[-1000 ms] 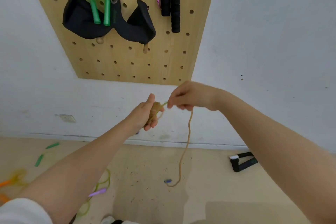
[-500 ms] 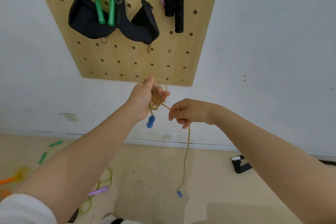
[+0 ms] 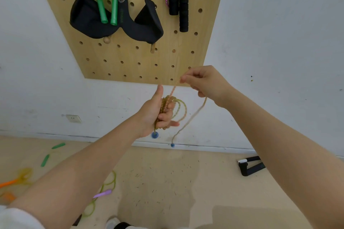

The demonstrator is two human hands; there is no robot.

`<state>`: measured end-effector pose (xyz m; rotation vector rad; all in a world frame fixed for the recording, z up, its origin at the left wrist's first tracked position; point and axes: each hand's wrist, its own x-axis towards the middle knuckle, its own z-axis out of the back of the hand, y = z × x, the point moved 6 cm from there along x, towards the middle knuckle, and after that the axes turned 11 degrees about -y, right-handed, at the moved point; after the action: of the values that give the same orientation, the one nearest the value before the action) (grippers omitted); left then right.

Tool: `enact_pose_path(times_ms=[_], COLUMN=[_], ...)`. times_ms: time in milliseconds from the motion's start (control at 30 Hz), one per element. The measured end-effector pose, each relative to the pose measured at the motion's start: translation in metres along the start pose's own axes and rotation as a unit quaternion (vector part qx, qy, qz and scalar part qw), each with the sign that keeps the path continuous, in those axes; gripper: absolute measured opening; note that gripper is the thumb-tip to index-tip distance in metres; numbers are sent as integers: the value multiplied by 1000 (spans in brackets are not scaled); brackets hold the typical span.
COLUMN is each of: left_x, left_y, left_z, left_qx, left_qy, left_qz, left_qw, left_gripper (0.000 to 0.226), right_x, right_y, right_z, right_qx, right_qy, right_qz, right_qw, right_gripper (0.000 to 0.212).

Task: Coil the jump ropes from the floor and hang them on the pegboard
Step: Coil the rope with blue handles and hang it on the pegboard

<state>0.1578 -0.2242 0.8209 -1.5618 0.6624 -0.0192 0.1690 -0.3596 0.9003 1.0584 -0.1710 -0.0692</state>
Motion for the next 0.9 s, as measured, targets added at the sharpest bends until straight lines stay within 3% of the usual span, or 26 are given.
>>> enact_pose_path(times_ms=[100,167,300,433,500,600,667,767,900], left_x=[-22,-27,0,34,43,39,34,8,-26], left_y=[-15,-28,-36,-10,2,14,18,17,-17], left_z=[-21,-26,-2,34,45,54,48,15,-24], left_qx=[-87,-128,-197,-284,-192,96,135,49,-71], left_qy=[138,159,24,-168,-216,-239,-156,56,228], left_qz=[2,-29,-72,-21,-2,-18,-14,62,35], left_qw=[987,979,977,944,957,966,978,995,970], left_gripper=[55,42,35,34,35,43,51,61,62], right_x=[6,4,-19,-49,-53,-39,-24,-6,-1], right_y=[-23,-36,-49,-43,-27,-5,-1,-16,-43], right_z=[-3,-16,-49,-72,-73,-59,-41,-20,-24], right_qx=[-28,-49,-135,-218,-227,-146,-81,10,40], right_qy=[-40,-13,155,335,364,292,203,93,54], right_qz=[-14,-24,-97,-108,-62,1,16,-33,-79], right_qw=[999,998,974,910,901,945,976,995,995], right_gripper=[20,23,23,33,32,22,16,20,24])
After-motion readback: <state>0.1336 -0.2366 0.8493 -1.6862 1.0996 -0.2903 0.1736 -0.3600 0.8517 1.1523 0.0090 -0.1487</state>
